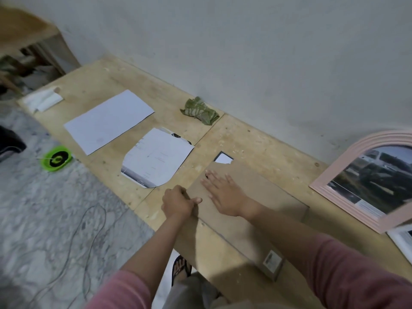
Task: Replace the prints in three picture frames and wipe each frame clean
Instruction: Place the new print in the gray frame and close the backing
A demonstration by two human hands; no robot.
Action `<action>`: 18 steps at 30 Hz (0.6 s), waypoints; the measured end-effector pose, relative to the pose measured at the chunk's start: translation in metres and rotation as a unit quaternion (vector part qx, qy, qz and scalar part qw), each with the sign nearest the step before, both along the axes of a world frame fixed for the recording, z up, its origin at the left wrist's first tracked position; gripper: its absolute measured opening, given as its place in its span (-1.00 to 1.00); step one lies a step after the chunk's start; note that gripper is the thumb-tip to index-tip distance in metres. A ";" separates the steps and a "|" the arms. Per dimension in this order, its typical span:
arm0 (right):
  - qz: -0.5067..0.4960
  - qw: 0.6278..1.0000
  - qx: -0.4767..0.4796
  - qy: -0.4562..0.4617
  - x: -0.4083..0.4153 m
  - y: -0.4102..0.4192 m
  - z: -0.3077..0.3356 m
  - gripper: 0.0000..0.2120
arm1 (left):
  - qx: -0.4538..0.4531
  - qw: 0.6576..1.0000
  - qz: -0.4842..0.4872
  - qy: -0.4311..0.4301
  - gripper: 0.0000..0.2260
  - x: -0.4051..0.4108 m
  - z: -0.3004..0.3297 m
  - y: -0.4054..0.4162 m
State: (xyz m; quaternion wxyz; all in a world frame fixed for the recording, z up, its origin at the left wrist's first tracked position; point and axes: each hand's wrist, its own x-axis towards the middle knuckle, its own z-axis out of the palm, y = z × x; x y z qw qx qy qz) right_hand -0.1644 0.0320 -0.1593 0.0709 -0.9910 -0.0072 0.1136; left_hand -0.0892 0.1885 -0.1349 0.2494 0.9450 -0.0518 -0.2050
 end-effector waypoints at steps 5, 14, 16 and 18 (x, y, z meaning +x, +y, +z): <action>-0.031 0.998 0.036 -0.027 -0.002 0.005 -0.004 -0.37 | 0.027 0.999 -0.012 0.025 -0.51 0.010 -0.002 -0.003; -0.040 0.998 0.039 -0.016 0.005 0.011 0.007 -0.37 | 0.037 0.998 -0.050 -0.007 -0.53 0.003 0.002 0.005; -0.036 0.999 0.023 -0.009 0.006 0.013 0.011 -0.36 | 0.003 0.999 -0.031 -0.030 -0.60 -0.004 -0.001 0.015; -0.033 0.999 -0.006 -0.012 0.005 0.017 0.015 -0.39 | 0.008 0.998 0.036 -0.051 -0.65 -0.014 -0.002 0.020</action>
